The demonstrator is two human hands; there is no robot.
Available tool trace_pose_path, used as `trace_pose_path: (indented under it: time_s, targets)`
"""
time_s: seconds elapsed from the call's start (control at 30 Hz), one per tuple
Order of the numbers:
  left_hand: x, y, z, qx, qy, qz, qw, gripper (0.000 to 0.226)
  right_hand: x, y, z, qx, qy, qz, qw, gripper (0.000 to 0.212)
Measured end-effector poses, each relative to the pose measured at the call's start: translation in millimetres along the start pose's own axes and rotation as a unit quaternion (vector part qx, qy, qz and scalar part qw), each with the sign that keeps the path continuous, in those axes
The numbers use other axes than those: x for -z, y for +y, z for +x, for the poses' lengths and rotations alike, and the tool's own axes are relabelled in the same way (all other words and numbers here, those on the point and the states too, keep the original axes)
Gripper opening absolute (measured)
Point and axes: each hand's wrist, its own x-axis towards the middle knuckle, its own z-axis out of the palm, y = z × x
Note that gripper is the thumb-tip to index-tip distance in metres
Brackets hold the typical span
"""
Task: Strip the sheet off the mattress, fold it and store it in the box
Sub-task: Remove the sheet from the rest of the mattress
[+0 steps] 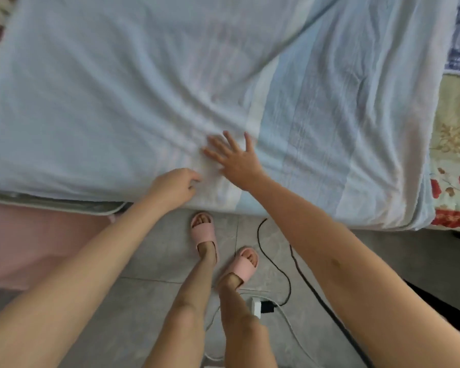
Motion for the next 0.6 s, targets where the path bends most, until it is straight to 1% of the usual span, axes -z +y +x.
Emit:
trace_pose_path:
  time_s: [0.07,0.13,0.17,0.2,0.27,0.3,0.37,0.47,0.53,0.57,0.6]
  targets:
    - [8.2,-35.5,-3.4,0.018,0.047,-0.037,0.998,0.043,22.8,-22.8,31.7,-0.035,-0.003,0.0,0.999,0.066]
    - [17.3,-72.5,-7.5,0.078,0.077,-0.057,0.992,0.051,48.5,-61.6,63.6,0.007,-0.004,-0.003,1.0,0.068]
    - [22.3,-99.7,-11.3,0.117,0.084,-0.067,0.987,0.055,61.8,-87.9,83.2,0.056,0.001,-0.012,0.998,0.069]
    - [26.8,-126.2,-15.6,0.15,0.081,-0.064,0.983,0.057,71.0,-112.5,100.8,0.105,0.007,-0.029,0.994,0.071]
    - [29.3,-167.3,-15.4,0.187,0.048,-0.042,0.98,0.058,83.4,-140.4,126.8,0.177,0.016,-0.066,0.982,0.075]
    - [32.8,-190.3,-13.7,0.203,0.031,-0.045,0.978,0.06,92.8,-152.6,144.8,0.203,0.014,-0.092,0.975,0.077]
    - [43.9,-223.3,-6.8,0.222,0.012,-0.066,0.973,0.065,110.2,-166.0,177.2,0.228,0.005,-0.122,0.966,0.079]
    - [62.3,-260.8,3.9,0.249,0.034,-0.119,0.96,0.074,130.7,-172.2,220.6,0.219,-0.02,-0.108,0.969,0.076]
    - [65.0,-281.3,7.9,0.264,0.047,-0.167,0.949,0.088,129.6,-160.5,236.6,0.197,-0.053,-0.077,0.976,0.073]
    - [64.5,-293.9,10.4,0.268,0.053,-0.185,0.944,0.096,127.5,-147.9,243.8,0.17,-0.07,-0.058,0.981,0.071]
    - [63.8,-303.3,11.0,0.271,0.054,-0.198,0.94,0.105,124.4,-129.4,246.5,0.126,-0.086,-0.03,0.988,0.07]
